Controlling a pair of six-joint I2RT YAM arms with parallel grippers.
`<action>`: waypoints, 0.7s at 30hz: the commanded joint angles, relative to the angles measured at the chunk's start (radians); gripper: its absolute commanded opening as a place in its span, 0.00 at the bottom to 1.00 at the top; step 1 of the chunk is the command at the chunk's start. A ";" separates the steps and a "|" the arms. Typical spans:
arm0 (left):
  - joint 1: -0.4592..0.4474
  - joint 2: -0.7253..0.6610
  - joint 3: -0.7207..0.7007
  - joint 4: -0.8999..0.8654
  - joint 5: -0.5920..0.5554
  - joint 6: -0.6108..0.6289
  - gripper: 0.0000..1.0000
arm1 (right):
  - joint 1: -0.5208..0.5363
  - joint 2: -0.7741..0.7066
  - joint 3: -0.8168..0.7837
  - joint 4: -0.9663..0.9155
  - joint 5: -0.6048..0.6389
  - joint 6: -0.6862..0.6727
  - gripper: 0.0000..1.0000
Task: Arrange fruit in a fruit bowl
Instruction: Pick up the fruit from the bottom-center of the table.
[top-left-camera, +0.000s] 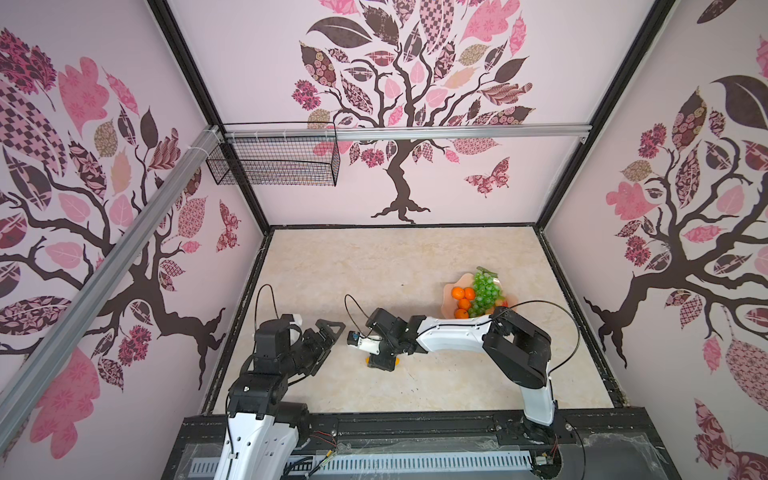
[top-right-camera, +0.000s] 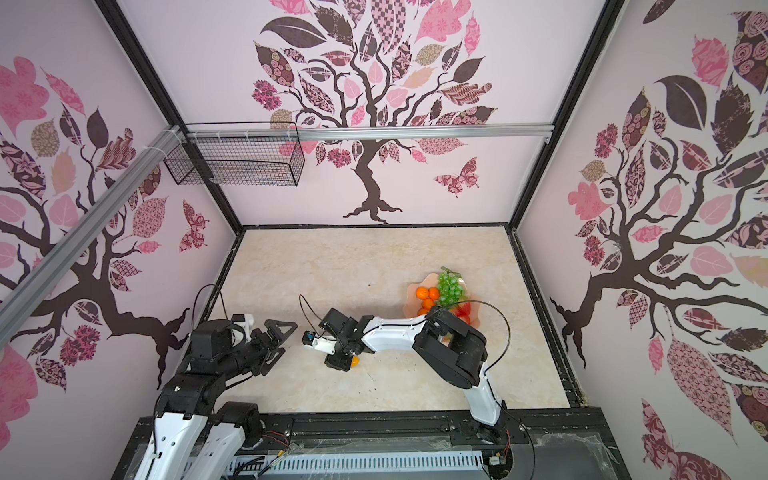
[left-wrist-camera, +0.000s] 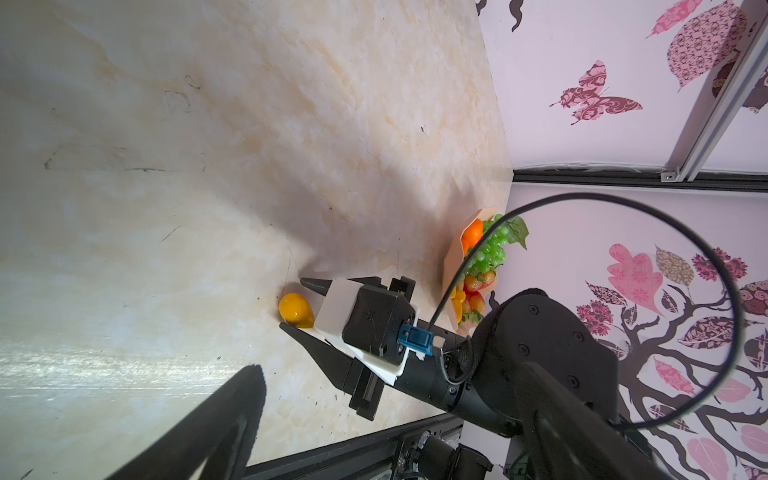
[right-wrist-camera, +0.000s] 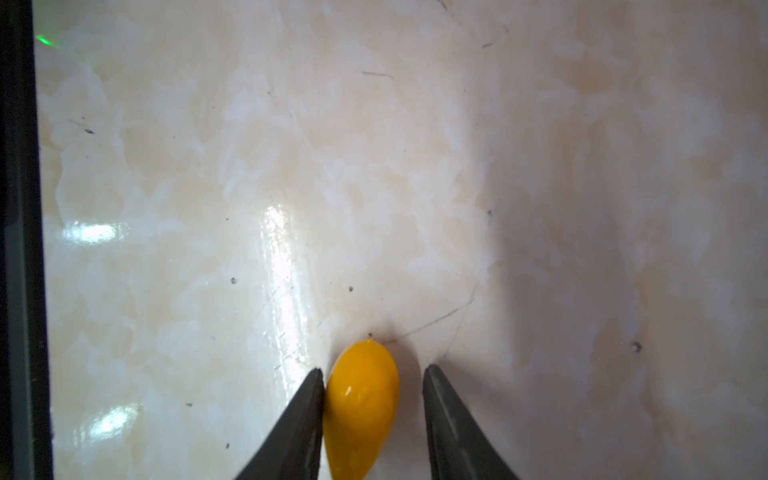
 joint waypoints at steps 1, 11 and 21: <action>0.004 -0.006 -0.022 0.017 0.007 0.006 0.98 | 0.004 0.042 0.025 -0.013 -0.001 -0.006 0.42; 0.004 -0.002 -0.027 0.026 0.009 0.004 0.98 | 0.004 0.038 0.017 -0.006 0.007 -0.001 0.35; 0.004 0.006 0.004 0.002 -0.012 0.053 0.98 | 0.002 -0.037 -0.025 0.043 -0.006 0.054 0.32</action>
